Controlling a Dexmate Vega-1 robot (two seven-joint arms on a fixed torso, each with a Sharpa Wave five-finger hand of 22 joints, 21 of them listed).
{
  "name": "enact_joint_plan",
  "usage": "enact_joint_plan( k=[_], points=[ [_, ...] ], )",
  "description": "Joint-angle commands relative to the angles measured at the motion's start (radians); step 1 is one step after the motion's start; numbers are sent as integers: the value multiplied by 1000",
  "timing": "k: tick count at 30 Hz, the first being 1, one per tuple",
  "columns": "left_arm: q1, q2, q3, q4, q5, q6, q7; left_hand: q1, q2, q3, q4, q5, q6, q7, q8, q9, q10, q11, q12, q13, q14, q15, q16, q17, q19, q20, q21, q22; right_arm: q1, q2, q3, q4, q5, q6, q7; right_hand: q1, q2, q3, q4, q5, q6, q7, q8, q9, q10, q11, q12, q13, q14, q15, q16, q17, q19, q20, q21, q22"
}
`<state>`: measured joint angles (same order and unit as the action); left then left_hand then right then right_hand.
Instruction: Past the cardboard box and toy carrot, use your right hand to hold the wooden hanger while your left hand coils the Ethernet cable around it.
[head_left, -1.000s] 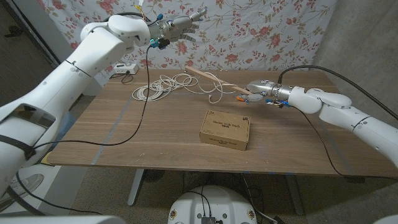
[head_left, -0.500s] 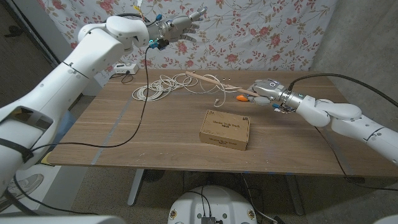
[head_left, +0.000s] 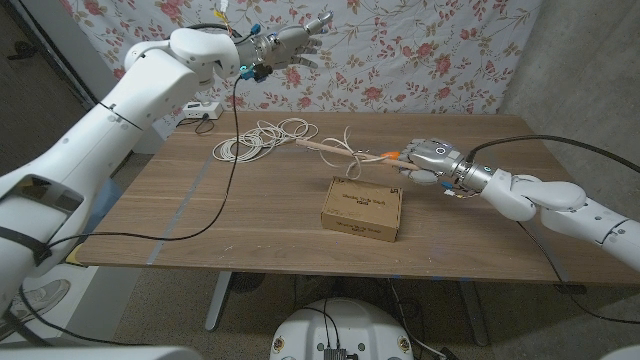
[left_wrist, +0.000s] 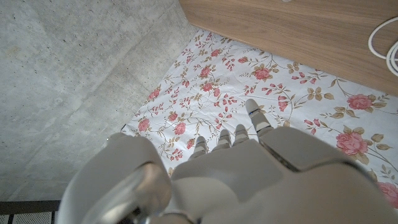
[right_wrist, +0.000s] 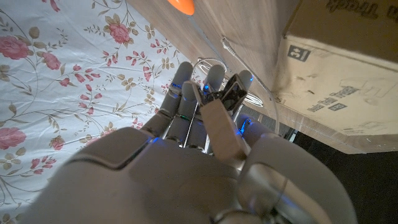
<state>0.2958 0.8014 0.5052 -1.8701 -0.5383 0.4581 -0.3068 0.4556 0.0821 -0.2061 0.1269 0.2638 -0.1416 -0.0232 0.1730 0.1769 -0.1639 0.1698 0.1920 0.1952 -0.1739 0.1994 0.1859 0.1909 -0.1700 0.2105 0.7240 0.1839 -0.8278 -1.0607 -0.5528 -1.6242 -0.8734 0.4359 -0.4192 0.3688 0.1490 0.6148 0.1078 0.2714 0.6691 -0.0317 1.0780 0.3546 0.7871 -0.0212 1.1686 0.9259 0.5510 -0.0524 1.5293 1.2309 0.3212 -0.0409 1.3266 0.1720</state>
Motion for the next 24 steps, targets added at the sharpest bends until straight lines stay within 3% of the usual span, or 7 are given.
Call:
enact_joint_plan(
  k=[1, 7, 10, 13, 14, 18, 24],
  points=[
    [13, 10, -9, -9, -11, -7, 2, 0, 7, -8, -4, 6, -4, 8, 7, 1, -7, 4, 4, 3, -110, -1, 4, -1, -372, 3, -6, 5, -48, -6, -18, -32, -46, -121, 40, 40, 6, 13, -15, 14, -24, 4, -38, -37, -41, -28, -11, -55, -14, -153, -21, -3, -5, -120, -26, 1],
    [15, 14, -10, -14, -13, -3, 5, 0, 8, -8, -4, 6, -3, 11, 9, 1, -8, 5, 5, 3, -112, -1, 4, -1, -371, 3, -7, 5, -43, -2, -34, -20, -47, -141, 48, 53, 3, 17, -20, 17, -36, -6, -63, -59, -69, -45, -27, -85, -25, -156, -57, -27, -12, -126, -46, 0],
    [15, 13, -11, -14, -13, -3, 7, 0, 9, -8, -5, 7, -2, 12, 10, 1, -9, 6, 5, 3, -113, -1, 5, -2, -370, 3, -8, 6, -38, -5, -41, -13, -42, -137, 50, 78, 12, 11, -9, 16, -35, -16, -131, -118, -121, -49, -80, -213, -11, -159, -264, -185, -12, -122, -95, 2],
    [14, 13, -11, -14, -11, -6, 8, 0, 10, -9, -5, 7, -1, 14, 10, 1, -9, 5, 6, 3, -113, -2, 5, -2, -369, 3, -9, 6, -36, -12, -45, -10, -38, -132, 52, 103, 11, 43, 6, 7, -80, -47, -262, -164, -222, -45, -169, -367, 2, -161, -546, -409, -25, -120, -142, 3],
    [14, 13, -11, -14, -12, -7, 8, 0, 10, -9, -5, 7, 0, 14, 11, 1, -8, 6, 6, 3, -113, -3, 5, -2, -368, 3, -9, 6, -36, -15, -46, -10, -41, -132, 49, 112, -23, 46, -13, -3, -111, -65, -317, -166, -252, -49, -203, -419, -15, -158, -642, -477, -33, -119, -155, 4],
    [10, 9, -8, -11, -10, -7, 8, 0, 11, -9, -5, 8, -1, 15, 11, 1, -10, 6, 6, 2, -112, -5, 6, -2, -367, 3, -10, 6, -34, -28, -47, -12, -37, -125, 56, 132, -141, 24, -80, -11, -204, -89, -421, -166, -331, -55, -280, -504, -62, -159, -782, -567, -46, -115, -176, 4],
    [3, 7, -2, -5, -3, -6, 6, 0, 12, -9, -6, 8, 2, 18, 12, 1, -12, 6, 7, 2, -113, -5, 6, -2, -366, 3, -11, 7, -10, -42, -49, -7, -5, -85, 114, 90, -283, -64, -100, 9, -322, -101, -535, -162, -429, -50, -369, -580, -141, -153, -897, -622, -85, -107, -214, 4]
  ],
)
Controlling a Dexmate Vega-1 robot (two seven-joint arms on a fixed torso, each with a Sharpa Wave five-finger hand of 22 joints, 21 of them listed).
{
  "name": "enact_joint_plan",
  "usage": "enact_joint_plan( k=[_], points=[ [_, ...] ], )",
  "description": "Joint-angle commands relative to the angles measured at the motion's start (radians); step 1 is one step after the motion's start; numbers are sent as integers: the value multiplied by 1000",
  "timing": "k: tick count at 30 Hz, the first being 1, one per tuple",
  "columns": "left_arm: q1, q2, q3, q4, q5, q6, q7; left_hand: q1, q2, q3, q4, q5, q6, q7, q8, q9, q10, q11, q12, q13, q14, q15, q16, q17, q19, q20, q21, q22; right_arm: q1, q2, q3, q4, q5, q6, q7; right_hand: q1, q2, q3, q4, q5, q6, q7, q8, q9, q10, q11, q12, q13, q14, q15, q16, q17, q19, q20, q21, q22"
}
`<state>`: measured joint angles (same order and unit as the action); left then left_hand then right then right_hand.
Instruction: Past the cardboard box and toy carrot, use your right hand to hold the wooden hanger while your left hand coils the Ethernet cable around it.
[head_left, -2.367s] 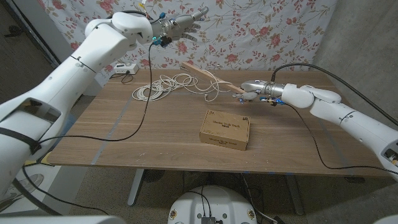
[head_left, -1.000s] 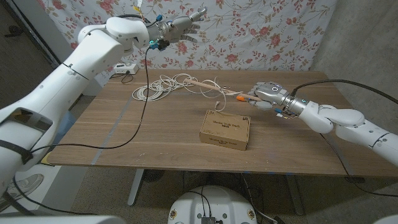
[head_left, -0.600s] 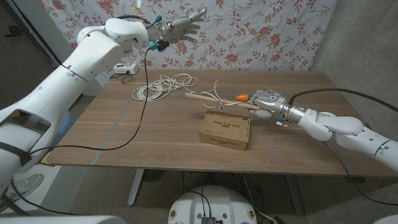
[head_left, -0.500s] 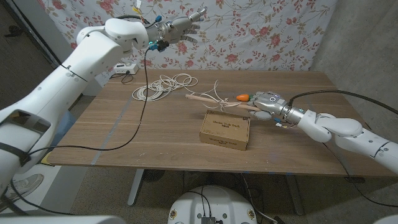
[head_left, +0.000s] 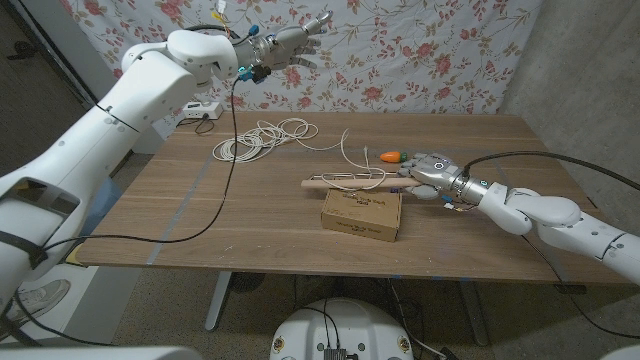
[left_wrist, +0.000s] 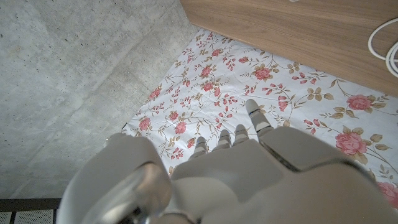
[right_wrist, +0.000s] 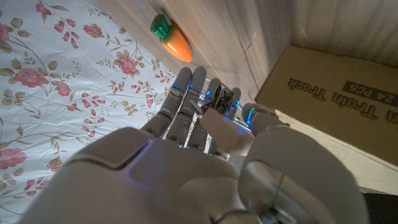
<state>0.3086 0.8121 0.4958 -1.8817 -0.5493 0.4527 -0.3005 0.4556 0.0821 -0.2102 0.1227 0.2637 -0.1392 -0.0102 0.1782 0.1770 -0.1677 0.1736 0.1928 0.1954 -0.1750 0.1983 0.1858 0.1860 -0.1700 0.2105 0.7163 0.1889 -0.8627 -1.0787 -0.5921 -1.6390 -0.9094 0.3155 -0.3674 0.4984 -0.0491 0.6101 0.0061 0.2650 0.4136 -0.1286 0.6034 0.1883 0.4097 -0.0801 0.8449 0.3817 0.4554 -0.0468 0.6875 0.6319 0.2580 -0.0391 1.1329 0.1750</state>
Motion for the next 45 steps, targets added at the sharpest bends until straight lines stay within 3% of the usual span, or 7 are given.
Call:
enact_joint_plan(
  k=[1, 7, 14, 19, 26, 29, 45],
  points=[
    [-12, -3, 9, 6, 10, 2, -1, 0, 12, -5, -2, 9, -1, 5, 7, 1, -9, 1, 6, 2, -112, -4, 6, 3, -366, 3, -4, 2, 36, -26, -11, 14, 51, 55, 86, -69, -103, -87, 14, 21, -86, -3, -80, 5, -79, 9, -65, -48, -69, -156, -73, -30, -36, -105, -32, 0],
    [-17, 0, 14, 3, 18, 10, -2, 2, 14, -5, -3, 10, -5, 6, 6, 1, -13, 2, 5, 2, -116, -4, 6, 3, -365, 3, -6, 2, 101, -19, -14, 58, 154, 157, 226, -316, -128, -281, 130, 34, -229, 65, -209, 10, -216, 81, -184, -117, -201, -69, -169, -84, -115, -18, -118, -3],
    [-16, 8, 13, -8, 25, 22, 5, 6, 17, -3, -5, 11, -10, 9, 5, 1, -18, 5, 5, 2, -117, -4, 7, 3, -364, 2, -8, 2, 147, 8, -11, 61, 326, 149, 487, -370, -126, -450, 93, 29, -402, 53, -335, 6, -446, 76, -372, -177, -446, -4, -333, -187, -261, 48, -284, -7],
    [-14, 6, 12, -5, 21, 21, 1, 11, 19, -2, -8, 13, -18, 5, 3, 1, -21, 4, 6, 2, -118, -3, 7, 3, -363, 2, -10, 3, 162, 32, 0, 58, 448, 101, 623, -375, -105, -518, 84, 49, -555, -15, -414, 6, -567, 74, -500, -192, -522, 78, -400, -256, -288, 232, -386, -8],
    [-12, 5, 9, -3, 21, 13, 1, 14, 21, -1, -10, 14, -20, 3, 4, 1, -23, 4, 7, 2, -118, -2, 8, 3, -362, 2, -13, 3, 183, 73, 11, 90, 636, 62, 755, -358, -100, -562, 74, 62, -756, -31, -433, 5, -601, 93, -572, -196, -456, 133, -402, -307, -224, 249, -437, -7],
    [-6, 4, 3, 0, 17, 1, 0, 15, 22, -1, -11, 14, -22, 2, 3, 1, -23, 3, 7, 2, -118, -1, 8, 3, -362, 2, -13, 3, 177, 104, 29, 135, 766, 64, 775, -353, -90, -571, 74, 69, -764, -44, -420, 5, -599, 52, -587, -196, -482, 86, -421, -322, -230, 250, -462, -7],
    [63, -14, -29, 56, -29, -117, -15, 19, 26, -2, -14, 16, 4, -14, 14, 1, -6, -15, 18, 1, -102, -14, 16, 3, -341, 2, -15, 5, 136, 220, 129, 243, 1189, 100, 752, -307, 5, -559, 75, 105, -551, -17, -358, 3, -421, 85, -577, -189, -419, 44, -421, -375, -168, 157, -524, -3]
  ],
)
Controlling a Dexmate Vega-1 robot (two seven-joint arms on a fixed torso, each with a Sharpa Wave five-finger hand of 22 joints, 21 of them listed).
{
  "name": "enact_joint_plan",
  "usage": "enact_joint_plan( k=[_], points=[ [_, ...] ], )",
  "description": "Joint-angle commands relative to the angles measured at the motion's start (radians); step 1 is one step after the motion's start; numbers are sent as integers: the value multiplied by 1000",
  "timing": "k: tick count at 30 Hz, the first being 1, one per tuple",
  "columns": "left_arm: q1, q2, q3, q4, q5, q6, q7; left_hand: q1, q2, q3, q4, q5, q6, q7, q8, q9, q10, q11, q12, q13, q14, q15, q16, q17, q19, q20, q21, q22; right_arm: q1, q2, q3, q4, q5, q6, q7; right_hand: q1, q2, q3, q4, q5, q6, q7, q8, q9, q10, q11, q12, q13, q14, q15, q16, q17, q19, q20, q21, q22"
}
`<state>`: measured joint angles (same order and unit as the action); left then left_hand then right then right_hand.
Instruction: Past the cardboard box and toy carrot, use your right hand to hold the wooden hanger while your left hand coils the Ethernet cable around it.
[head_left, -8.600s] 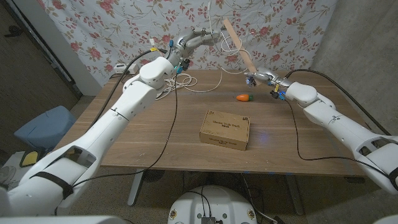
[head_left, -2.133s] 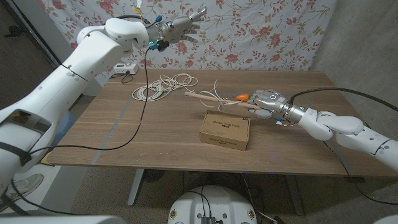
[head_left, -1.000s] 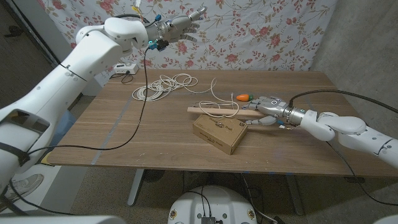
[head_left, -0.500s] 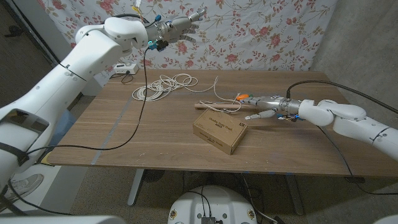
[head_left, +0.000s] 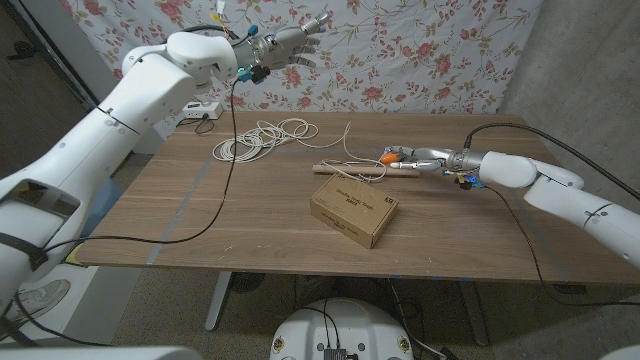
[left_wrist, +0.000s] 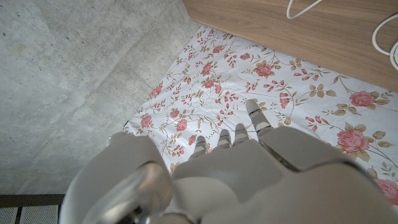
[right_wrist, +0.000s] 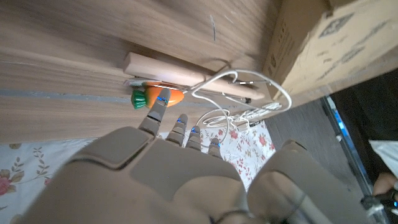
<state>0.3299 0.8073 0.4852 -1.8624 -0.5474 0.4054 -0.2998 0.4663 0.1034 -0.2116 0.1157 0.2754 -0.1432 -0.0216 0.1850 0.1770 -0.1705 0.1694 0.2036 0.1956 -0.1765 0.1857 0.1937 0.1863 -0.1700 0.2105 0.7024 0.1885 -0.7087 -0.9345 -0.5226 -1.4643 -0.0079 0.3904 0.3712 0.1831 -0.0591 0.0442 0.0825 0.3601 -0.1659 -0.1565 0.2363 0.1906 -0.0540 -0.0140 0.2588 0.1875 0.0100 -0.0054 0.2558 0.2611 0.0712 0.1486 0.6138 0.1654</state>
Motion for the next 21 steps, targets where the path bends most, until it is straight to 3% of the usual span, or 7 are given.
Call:
enact_joint_plan(
  k=[1, 8, 21],
  points=[
    [49, -12, -21, 42, -34, -79, -15, 8, 5, -1, -7, 4, 8, -4, 8, 1, -3, -12, 7, 1, -100, -2, 8, 2, -341, 2, -1, 5, -18, 82, 64, 74, 309, 25, 17, 15, 20, 8, -4, 12, 54, 15, 16, 0, 53, 20, 9, 5, 32, 3, 11, -8, 25, -37, -9, 6],
    [88, -23, -29, 87, -58, -130, -25, 6, 9, -2, -6, 4, 38, -21, 16, 0, 8, -15, 12, 1, -85, -8, 13, 2, -321, 2, 1, 6, -15, 106, 99, 88, 416, 2, 16, 27, 32, 12, -8, 15, 92, 25, 23, 0, 72, 32, 7, 6, 31, -1, 8, -14, 33, -43, -19, 7],
    [167, -108, -56, 256, -127, -333, -70, 7, 18, 0, -6, 4, 62, -40, 17, -1, 20, -32, 17, 0, -85, -21, 11, 2, -295, 1, 2, 6, -8, 238, 172, 177, 619, 43, -6, 64, 65, 26, -24, 14, 185, 60, 34, -2, 125, 66, 4, 7, 75, 14, 16, -29, 77, -74, -35, 7]
  ],
)
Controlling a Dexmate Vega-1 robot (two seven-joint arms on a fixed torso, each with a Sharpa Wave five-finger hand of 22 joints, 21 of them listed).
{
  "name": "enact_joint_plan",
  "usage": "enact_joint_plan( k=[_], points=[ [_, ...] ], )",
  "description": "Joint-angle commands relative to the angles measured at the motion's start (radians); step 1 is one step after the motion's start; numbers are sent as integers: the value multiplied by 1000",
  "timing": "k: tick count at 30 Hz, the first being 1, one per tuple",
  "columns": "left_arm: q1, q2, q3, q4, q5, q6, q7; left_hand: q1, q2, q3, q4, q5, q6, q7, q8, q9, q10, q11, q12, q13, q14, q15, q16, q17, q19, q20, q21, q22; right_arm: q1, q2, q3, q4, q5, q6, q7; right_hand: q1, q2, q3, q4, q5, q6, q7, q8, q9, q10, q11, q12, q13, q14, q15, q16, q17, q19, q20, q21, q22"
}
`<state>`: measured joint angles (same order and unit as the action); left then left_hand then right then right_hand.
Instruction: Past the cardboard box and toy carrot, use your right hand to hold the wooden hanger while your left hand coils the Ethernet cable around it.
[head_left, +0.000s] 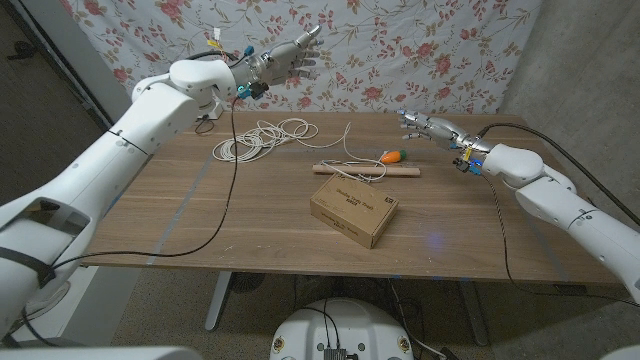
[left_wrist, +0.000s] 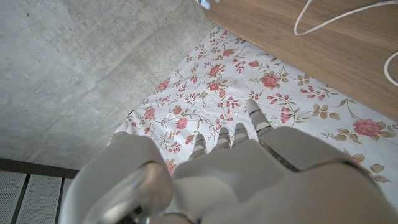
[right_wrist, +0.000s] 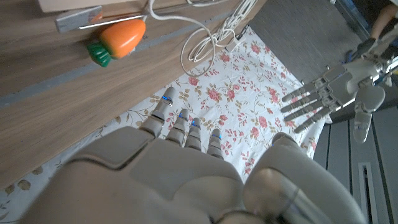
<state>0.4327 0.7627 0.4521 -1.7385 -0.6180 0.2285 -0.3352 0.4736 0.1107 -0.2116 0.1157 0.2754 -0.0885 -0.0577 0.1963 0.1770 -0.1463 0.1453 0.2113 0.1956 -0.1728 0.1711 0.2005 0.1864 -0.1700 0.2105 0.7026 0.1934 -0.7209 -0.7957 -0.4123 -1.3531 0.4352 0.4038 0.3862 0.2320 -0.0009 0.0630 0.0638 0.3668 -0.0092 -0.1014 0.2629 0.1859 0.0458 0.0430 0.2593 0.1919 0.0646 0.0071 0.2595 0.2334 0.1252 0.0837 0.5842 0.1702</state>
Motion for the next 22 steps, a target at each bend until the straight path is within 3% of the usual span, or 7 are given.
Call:
enact_joint_plan(
  k=[1, 8, 13, 22],
  points=[
    [66, -70, -24, 148, -60, -171, -42, 0, 12, 0, -6, 4, 9, -5, 6, -1, -4, -9, 9, 0, -88, -7, 5, 2, -294, 1, 2, 1, 4, 106, 67, 67, 183, 30, -28, 16, 7, 7, -6, 7, 32, 6, 8, 2, 29, 10, 4, 2, 23, 5, 13, -2, 24, -10, -6, 3],
    [77, -108, -32, 252, -76, -257, -73, 1, 16, 2, -7, 4, 15, -6, 5, -1, 2, -14, 11, -1, -79, -14, 8, 1, -284, 1, 2, 1, -1, 137, 93, 59, 218, 13, -86, 18, 12, 7, -7, 4, 53, 16, 9, 2, 47, 21, 5, 2, 36, 10, 15, -4, 37, -16, -9, 3],
    [83, -152, -34, 362, -98, -319, -103, 2, 18, 3, -7, 3, 20, -5, 5, -1, 7, -16, 12, -1, -75, -16, 8, 1, -278, 1, 3, 1, -15, 157, 121, 21, 229, -13, -184, 16, 15, 6, -6, 2, 72, 21, 12, 2, 62, 29, 7, 3, 39, 12, 15, -5, 41, -21, -13, 3],
    [63, -199, -40, 527, -130, -362, -164, 3, 22, 4, -7, 3, 16, -6, 1, -2, 6, -16, 11, -2, -75, -17, 7, 1, -273, 2, 1, 0, -18, 177, 123, -58, 147, -15, -329, 12, 21, 4, -3, -2, 87, 26, 9, 1, 79, 37, 8, 3, 45, 14, 16, -6, 47, -31, -20, 3]
  ],
)
